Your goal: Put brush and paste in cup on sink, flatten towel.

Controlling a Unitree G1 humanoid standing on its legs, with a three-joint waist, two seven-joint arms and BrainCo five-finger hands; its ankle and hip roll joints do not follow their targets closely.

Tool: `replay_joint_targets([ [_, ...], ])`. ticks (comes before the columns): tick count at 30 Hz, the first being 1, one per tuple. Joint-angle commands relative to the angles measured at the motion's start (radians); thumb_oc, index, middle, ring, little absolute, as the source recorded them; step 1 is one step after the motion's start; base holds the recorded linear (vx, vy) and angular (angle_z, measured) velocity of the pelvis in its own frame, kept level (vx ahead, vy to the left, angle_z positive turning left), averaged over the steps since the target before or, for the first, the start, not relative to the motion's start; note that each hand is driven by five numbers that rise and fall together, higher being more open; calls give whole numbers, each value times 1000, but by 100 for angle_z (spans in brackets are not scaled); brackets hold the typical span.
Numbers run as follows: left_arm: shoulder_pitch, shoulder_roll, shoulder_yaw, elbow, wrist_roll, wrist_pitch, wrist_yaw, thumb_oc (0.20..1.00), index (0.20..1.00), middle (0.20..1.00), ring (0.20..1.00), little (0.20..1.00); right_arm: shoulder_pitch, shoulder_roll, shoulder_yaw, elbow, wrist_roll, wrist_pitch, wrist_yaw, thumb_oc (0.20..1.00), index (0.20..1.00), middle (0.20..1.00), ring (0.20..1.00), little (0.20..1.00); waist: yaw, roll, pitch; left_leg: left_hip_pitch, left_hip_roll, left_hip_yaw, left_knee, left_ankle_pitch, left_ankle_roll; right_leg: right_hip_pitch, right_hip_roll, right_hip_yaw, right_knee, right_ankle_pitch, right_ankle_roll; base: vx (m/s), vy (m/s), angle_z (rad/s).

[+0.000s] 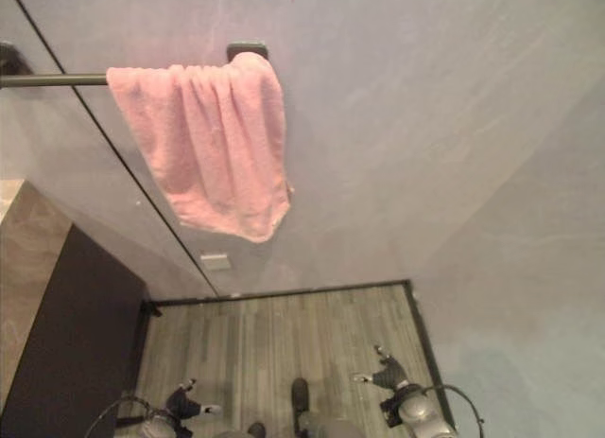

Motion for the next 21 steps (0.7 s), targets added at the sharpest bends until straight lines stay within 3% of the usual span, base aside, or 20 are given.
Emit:
replay_joint_targets([
  [1,-10,58,24,-11,27,-16,34,1000,1000,1000,1000,1000,-7,0,-61,-32,41,-18,-38,1000,1000,1000,1000,1000,-53,-1,-2,13,99,295,-67,57,44,41,-55,-2,97,-106,114,40,130,160],
  [4,-23,60,13,-25,19,-25,56,1000,1000,1000,1000,1000,19,12,-108,-17,115,-29,-37,1000,1000,1000,1000,1000,-64,-4,-20,-68,214,325,-146,173,1,46,-116,-15,91,-102,138,72,219,60],
  [5,-23,59,12,-35,10,-27,58,1000,1000,1000,1000,1000,19,9,-104,-8,106,-29,-39,1000,1000,1000,1000,1000,-55,-2,-19,-90,239,304,-164,196,-7,56,-122,-10,91,-108,139,152,249,77],
  [6,-23,59,14,-38,4,-28,62,1000,1000,1000,1000,1000,17,2,-96,-15,92,-26,-40,1000,1000,1000,1000,1000,-48,2,-17,-95,254,278,-181,213,-16,66,-123,1,94,-118,140,154,238,53],
  [8,-30,57,5,-44,8,-26,65,1000,1000,1000,1000,1000,14,-9,-100,-12,93,-24,-37,1000,1000,1000,1000,1000,-47,16,-13,-79,269,289,-192,236,-32,81,-128,14,103,-126,145,108,308,-23],
  [13,-9,58,5,-64,3,-35,43,1000,1000,1000,1000,1000,-14,-24,-131,8,73,-13,-40,1000,1000,1000,1000,1000,-43,14,-22,-73,197,279,-71,121,8,89,-207,94,114,-97,187,80,361,-72],
  [16,-3,67,10,-83,-1,-36,41,1000,1000,1000,1000,1000,-16,-16,-153,-1,88,-11,-42,1000,1000,1000,1000,1000,-39,11,-21,-71,172,294,-38,83,28,87,-242,111,125,-81,199,63,338,-119],
  [17,0,77,15,-97,3,-36,43,1000,1000,1000,1000,1000,-31,-10,-166,7,96,-9,-50,1000,1000,1000,1000,1000,-35,9,-16,-73,140,299,-14,57,52,76,-280,123,139,-11,201,19,205,-22],
  [18,0,77,16,-98,3,-36,43,1000,1000,1000,1000,1000,-31,-10,-166,7,96,-9,-50,1000,1000,1000,1000,1000,-34,9,-16,-73,140,300,-13,56,52,76,-281,124,139,-11,201,-4,363,-32],
  [19,8,86,20,-110,-5,-39,47,1000,1000,1000,1000,1000,-51,-4,-163,-1,96,-11,-59,1000,1000,1000,1000,1000,-25,9,-3,-65,131,319,-22,51,60,52,-292,109,145,50,203,-49,257,-19],
  [21,25,91,27,-131,-6,-36,44,1000,1000,1000,1000,1000,-67,4,-157,-22,92,-15,-67,1000,1000,1000,1000,1000,8,21,10,-47,140,356,-41,50,63,38,-319,-76,156,30,188,-40,307,-27],
])
